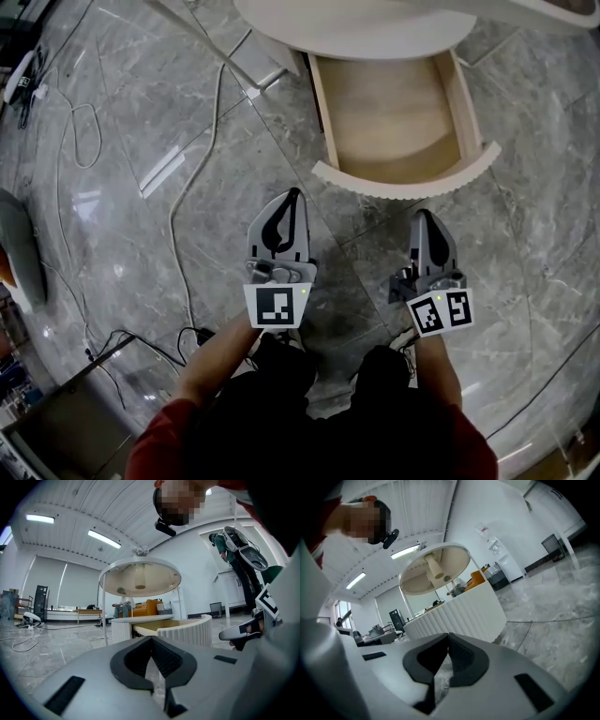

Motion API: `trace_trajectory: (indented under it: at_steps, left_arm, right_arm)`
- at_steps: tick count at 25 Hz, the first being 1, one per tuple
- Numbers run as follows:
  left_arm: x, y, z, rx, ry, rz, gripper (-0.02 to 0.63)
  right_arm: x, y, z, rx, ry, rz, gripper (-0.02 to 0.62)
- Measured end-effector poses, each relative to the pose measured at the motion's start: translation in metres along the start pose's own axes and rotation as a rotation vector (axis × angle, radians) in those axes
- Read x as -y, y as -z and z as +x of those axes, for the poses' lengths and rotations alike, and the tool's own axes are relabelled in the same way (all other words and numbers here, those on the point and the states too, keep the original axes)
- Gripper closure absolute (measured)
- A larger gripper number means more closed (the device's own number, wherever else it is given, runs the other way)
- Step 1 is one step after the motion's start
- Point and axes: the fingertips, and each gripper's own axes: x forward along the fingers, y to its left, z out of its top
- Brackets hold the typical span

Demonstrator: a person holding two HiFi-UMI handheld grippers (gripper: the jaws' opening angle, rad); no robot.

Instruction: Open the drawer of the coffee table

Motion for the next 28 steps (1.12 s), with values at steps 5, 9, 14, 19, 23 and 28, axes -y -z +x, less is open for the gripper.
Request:
trace_trajectory:
  at_steps: [5, 9, 14, 19, 23, 28]
  left_arm:
    - [-0.005, -0.029, -0.001, -0.019, 0.038, 0.046, 0.592]
    - [-0.018, -0.103, 0.001, 0.004, 0.056, 0.071, 0.592]
    - [-0.052, -0.212, -0.008, -0.089, 0.049, 0.025, 0.592]
    - [-0.096, -0.371, -0.017, -0.079, -0.029, -0.041, 0.592]
    - [-0.122, -0.501, -0.035, -0.109, -0.072, -0.074, 0.592]
    - [-0.14, -0.652, -0.063, -0.121, -0.145, -0.135, 0.592]
  right_arm:
    - [-0.018, -0.044, -0.006, -0.027, -0.021, -0.238, 0.572]
    - [-0.046, -0.117, -0.016, -0.038, -0.016, -0.317, 0.572]
    - [-0.093, -0.23, -0.032, -0.062, 0.026, -0.326, 0.573]
    - [-0.169, -0.364, -0.036, -0.062, 0.057, -0.3, 0.572]
    - [-0.235, -0.49, -0.039, -0.033, 0.057, -0.284, 0.572]
    - [-0.317, -0.622, -0.056, -0.023, 0.034, -0.288, 0.572]
